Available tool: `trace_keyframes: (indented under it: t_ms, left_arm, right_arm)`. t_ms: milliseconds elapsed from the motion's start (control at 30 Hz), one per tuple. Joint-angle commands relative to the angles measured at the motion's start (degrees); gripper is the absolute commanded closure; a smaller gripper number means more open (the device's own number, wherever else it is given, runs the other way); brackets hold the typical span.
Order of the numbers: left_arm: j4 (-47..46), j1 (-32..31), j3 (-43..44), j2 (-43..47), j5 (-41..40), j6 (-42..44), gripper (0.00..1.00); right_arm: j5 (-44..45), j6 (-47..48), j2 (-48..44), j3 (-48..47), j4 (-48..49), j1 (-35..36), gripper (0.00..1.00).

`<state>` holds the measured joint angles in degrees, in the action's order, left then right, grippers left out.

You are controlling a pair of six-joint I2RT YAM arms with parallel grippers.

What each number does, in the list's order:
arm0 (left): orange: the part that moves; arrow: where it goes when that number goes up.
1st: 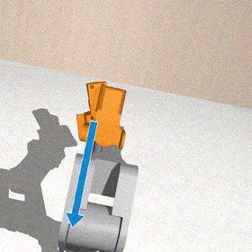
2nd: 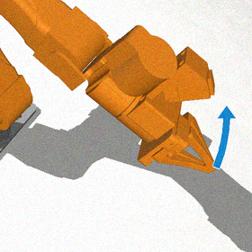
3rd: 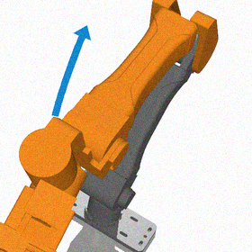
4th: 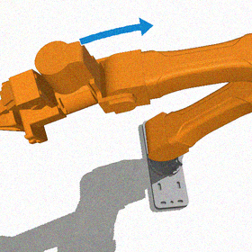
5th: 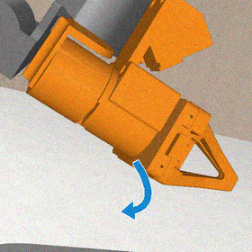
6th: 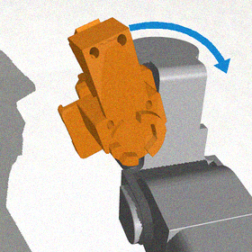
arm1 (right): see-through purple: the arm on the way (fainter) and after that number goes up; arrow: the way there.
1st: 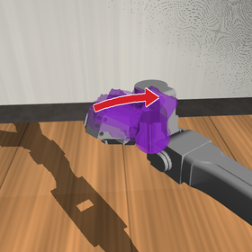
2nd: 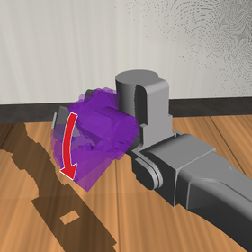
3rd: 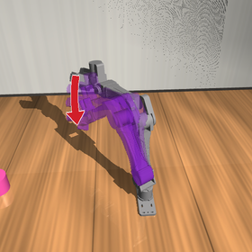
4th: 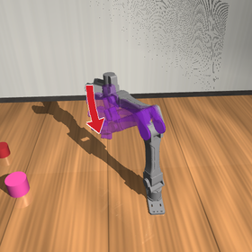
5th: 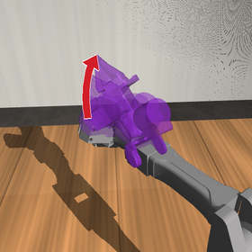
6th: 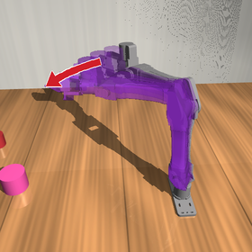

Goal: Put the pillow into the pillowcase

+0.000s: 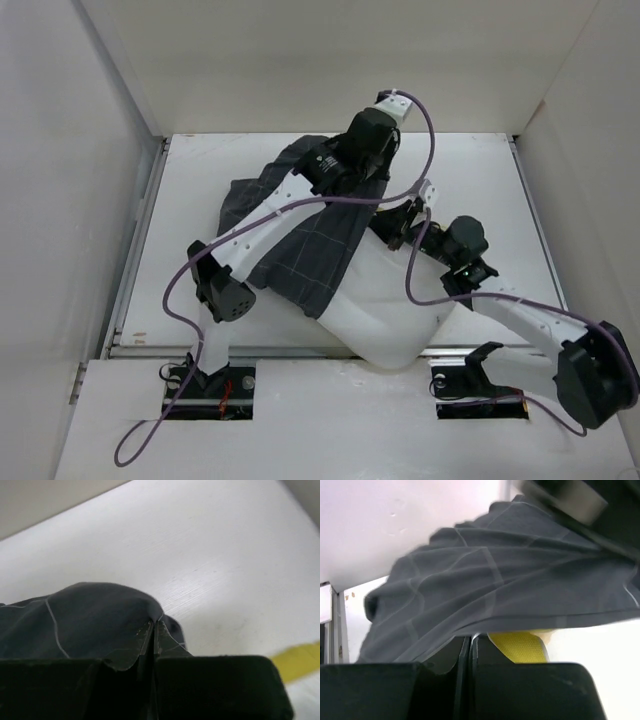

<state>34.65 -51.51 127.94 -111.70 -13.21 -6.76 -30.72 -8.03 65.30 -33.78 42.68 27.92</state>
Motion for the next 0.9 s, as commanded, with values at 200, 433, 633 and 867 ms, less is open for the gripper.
trace_keyframes:
  t_ms: [200, 433, 633, 867]
  left_arm:
    - [-3.3, -0.8, -0.8, 1.5, 2.9, -6.0, 1.00]
    - [-12.7, -9.7, -25.5, 14.4, 17.2, -9.2, 1.00]
    - [-16.8, -10.5, -41.2, 25.6, 23.1, -15.6, 1.00]
    - [-11.3, -6.4, -43.0, 24.9, 11.3, -18.2, 0.34]
  right_arm:
    - [14.6, -0.6, -0.9, 3.7, -0.8, 6.8, 1.00]
    - [22.6, -12.6, 12.6, 2.0, 12.0, 1.5, 1.00]
    - [23.7, -22.6, 21.4, 6.9, 32.1, 0.1, 1.00]
    - [17.3, -23.9, 21.5, 7.5, 29.5, -1.7, 0.74]
